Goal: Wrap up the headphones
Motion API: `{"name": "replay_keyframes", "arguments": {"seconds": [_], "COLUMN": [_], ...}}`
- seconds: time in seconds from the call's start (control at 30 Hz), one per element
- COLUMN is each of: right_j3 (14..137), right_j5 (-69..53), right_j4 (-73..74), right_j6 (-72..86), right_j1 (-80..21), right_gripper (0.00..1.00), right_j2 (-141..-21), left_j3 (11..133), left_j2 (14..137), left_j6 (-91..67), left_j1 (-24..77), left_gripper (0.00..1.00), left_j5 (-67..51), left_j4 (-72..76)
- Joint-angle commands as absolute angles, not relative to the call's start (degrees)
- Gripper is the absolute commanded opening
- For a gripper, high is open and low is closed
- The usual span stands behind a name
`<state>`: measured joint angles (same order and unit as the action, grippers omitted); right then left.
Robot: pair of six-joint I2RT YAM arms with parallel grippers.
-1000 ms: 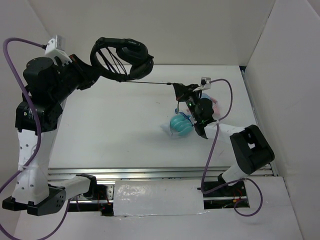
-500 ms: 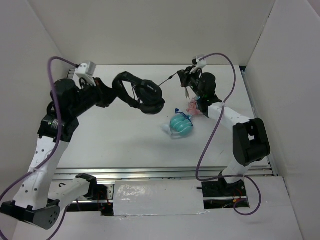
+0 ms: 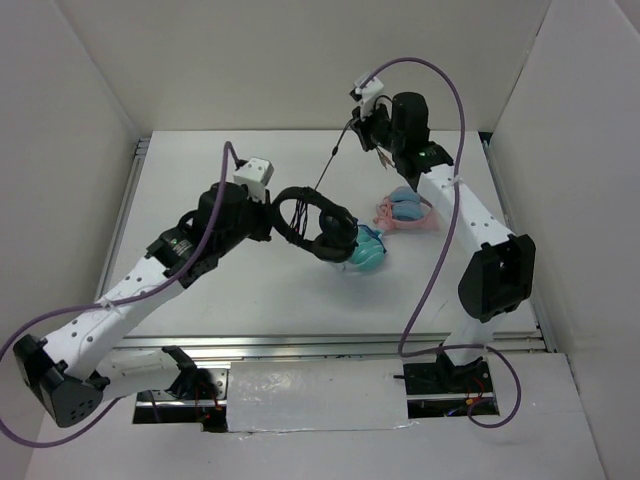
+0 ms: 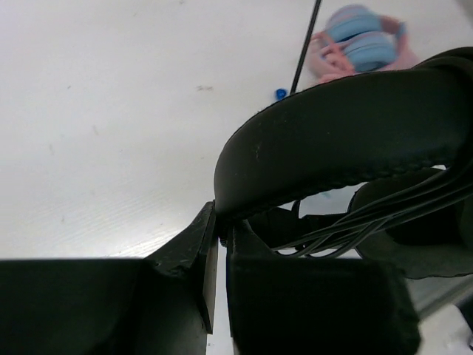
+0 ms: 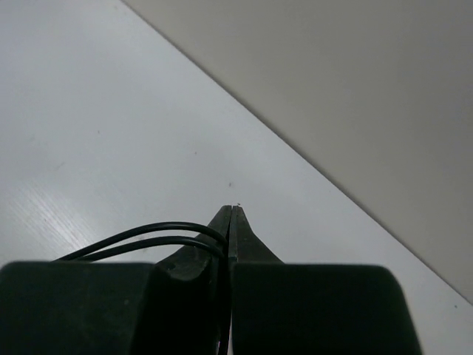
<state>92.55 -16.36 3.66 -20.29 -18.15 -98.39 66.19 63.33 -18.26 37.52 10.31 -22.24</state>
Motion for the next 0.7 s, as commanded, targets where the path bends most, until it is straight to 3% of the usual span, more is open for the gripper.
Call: {"name": "replay_keyframes", "arguments": {"seconds": [0.0,0.27,0.53,0.67], "right_j3": [100.1,110.91,113.03,113.72], "right_j5": [-7.84,1.84,-9.04,-8.44], "right_j4": [13.61,26.0,31.81,31.73], "right_j6": [-26.19,-22.78,-17.49,-18.45], "right_j1": [-20.82,-28.38,-32.77,-35.68], "right_gripper": [0.0,0.0,0.0,0.0], "right_j2": [-99.05,-98.7,-92.65,-92.54], "left_j3": [64.34,63.72,63.28,64.42], "left_j2": [67.49,72.51,75.93,76.99], "left_j6": [-19.59,-22.85,-25.4,-24.7], "left_j1": [40.07,35.52,30.41,30.59], "left_gripper": [0.0,0.0,0.0,0.0], "left_j5": [22.05,23.29,21.53,21.8], "left_j4": [-27.52,-26.98,-26.63,-26.63]}}
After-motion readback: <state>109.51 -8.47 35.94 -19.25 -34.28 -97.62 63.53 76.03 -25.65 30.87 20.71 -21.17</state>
